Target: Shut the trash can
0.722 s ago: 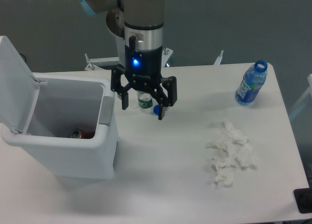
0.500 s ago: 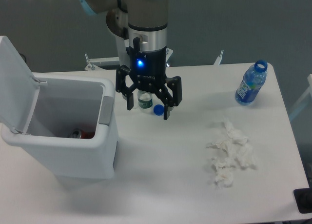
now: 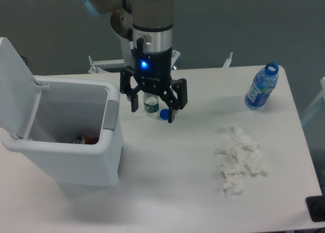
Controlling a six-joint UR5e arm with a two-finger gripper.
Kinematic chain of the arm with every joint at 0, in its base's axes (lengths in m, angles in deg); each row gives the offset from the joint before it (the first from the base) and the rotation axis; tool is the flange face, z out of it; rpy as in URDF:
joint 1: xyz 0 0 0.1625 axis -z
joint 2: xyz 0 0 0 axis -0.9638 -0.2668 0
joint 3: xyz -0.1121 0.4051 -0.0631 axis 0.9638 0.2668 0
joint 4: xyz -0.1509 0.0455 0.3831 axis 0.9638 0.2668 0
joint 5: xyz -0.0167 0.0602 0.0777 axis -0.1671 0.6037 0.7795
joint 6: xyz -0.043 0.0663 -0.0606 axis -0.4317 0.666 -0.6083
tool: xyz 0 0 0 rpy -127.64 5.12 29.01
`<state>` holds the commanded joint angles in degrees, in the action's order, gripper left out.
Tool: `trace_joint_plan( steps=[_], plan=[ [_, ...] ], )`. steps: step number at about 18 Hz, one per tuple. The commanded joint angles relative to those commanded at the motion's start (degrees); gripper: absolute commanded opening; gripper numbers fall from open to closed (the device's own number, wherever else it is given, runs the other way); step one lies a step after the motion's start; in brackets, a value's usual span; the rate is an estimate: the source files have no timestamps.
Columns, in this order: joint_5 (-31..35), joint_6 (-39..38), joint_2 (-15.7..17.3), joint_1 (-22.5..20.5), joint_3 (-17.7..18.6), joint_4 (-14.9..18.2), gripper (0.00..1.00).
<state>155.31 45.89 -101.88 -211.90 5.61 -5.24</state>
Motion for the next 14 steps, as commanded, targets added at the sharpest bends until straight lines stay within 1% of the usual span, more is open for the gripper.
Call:
trace_joint_plan(
  steps=[4,7,12,14],
  plan=[
    [0.0,-3.6,2.0,0.1,0.5,0.0,1.0],
    [0.0,-9.3,3.1,0.1,0.8,0.0,1.0],
    [-1.8,-12.5,4.6,1.8,0.8,0.4,1.0],
    [-1.9,-14.4,5.9,1.9,0.8,0.3,1.0]
  ],
)
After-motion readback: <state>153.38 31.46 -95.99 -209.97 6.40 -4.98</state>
